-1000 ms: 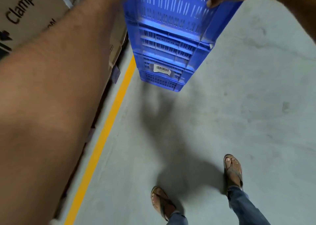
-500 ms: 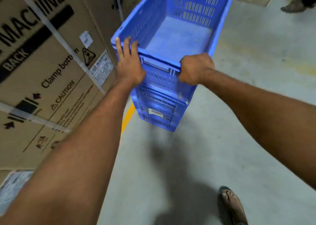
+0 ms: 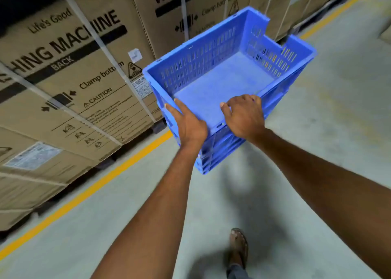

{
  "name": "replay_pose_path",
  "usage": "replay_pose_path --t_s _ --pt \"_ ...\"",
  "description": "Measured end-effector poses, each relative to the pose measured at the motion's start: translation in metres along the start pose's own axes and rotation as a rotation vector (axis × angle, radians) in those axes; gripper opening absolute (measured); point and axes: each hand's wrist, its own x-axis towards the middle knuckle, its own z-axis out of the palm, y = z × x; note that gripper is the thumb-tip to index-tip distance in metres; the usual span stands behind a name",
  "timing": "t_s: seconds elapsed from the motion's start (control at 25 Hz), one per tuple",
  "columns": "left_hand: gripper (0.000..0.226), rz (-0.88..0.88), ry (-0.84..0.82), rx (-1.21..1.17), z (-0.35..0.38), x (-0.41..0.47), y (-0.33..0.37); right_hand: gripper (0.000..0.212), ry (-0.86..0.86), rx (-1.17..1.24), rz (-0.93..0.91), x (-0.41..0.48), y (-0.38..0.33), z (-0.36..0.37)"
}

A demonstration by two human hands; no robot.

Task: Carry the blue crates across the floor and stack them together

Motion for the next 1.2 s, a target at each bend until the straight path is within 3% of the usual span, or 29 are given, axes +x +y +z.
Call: replay_pose_path --t_s 0.16,0.24,0.32,0.4,0.48,0.64,0.76,0.88,1.0,1.08,1.16,1.2 --pt "0.089 0.055 0.067 0.144 0.016 -0.014 -0.002 0.055 -0.1 -0.108 -0.165 0.015 0.03 0.01" --pt "0.089 -0.039 0.09 0.227 0.014 -0.012 0.002 0.058 -0.164 -0.112 -0.22 0.021 0.03 0.009" --pt "0.081 -0.1 0.182 0.402 0.016 -0.014 0.015 0.051 -0.291 0.007 -0.259 0.025 0.036 0.002" --pt "0.066 0.019 0.272 0.558 0.032 -0.025 0.031 0.046 -0.468 0.141 -0.308 0.037 0.046 -0.004" --pt "0.058 0.071 0.231 0.558 0.06 -0.038 0.041 0.045 -0.567 0.234 -0.331 0.052 0.066 -0.011" --pt "0.053 -0.105 0.192 0.488 0.094 -0.051 0.041 0.053 -0.289 0.089 -0.333 0.068 0.134 -0.005" --pt "0.052 -0.249 0.233 0.406 0.093 -0.035 0.044 0.052 -0.259 0.144 -0.46 0.079 0.145 0.005" --pt "0.047 -0.301 0.308 0.395 0.099 -0.033 0.049 0.048 -0.357 0.134 -0.53 0.092 0.144 0.01" --pt "0.055 -0.416 0.22 0.401 0.097 -0.032 0.062 0.049 -0.417 0.118 -0.556 0.099 0.148 0.005" --pt "0.062 -0.541 0.165 0.357 0.097 -0.039 0.082 0.047 -0.554 0.158 -0.586 0.097 0.151 -0.006" --pt "0.066 -0.544 0.219 0.397 0.106 -0.058 0.104 0.046 -0.613 0.236 -0.63 0.09 0.167 -0.023" --pt "0.066 -0.488 0.296 0.444 0.116 -0.073 0.113 0.047 -0.558 0.319 -0.617 0.086 0.181 -0.037"
